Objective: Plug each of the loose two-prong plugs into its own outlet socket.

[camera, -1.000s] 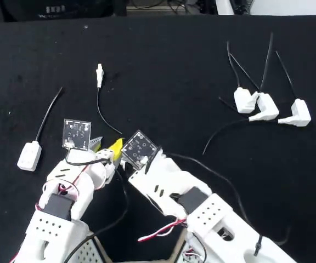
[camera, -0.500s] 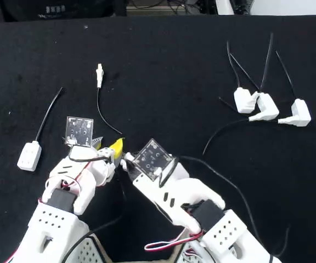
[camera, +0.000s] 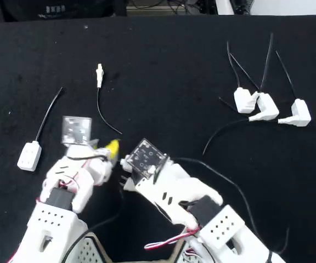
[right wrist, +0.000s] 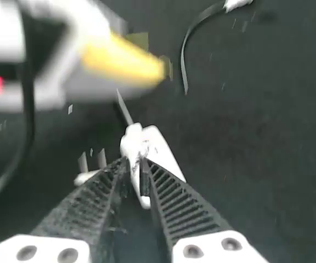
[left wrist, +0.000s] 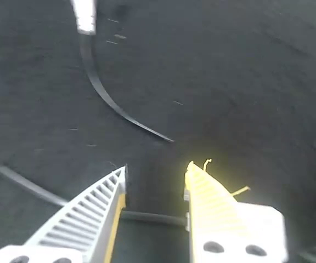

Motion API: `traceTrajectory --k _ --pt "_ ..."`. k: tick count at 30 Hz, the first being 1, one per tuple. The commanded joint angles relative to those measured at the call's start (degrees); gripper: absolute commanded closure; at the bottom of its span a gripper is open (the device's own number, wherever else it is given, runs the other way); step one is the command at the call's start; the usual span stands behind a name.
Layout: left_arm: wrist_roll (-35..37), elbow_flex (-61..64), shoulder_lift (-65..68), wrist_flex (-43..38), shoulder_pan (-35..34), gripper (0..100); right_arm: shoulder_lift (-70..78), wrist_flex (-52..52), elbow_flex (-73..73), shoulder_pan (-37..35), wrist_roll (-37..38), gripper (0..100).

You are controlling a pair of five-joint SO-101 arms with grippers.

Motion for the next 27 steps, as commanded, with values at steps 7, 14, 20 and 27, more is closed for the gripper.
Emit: traceTrajectory --k 7,14,20,27 --pt "21.5 -6.6 0.0 -1.1 -29.1 82 19.0 4.8 -8.6 -12.0 0.6 85.5" --pt "23.6 -7.3 0.0 -1.1 -33.5 82 35.6 -4.0 -10.9 -13.1 4.0 85.5" --pt "23.6 -7.4 0.0 -1.1 -33.5 82 44.4 -5.6 -16.0 -13.0 4.8 85.5" --pt "23.6 -7.4 0.0 -1.1 -33.3 82 51.0 -6.7 -20.4 -9.3 9.4 92.0"
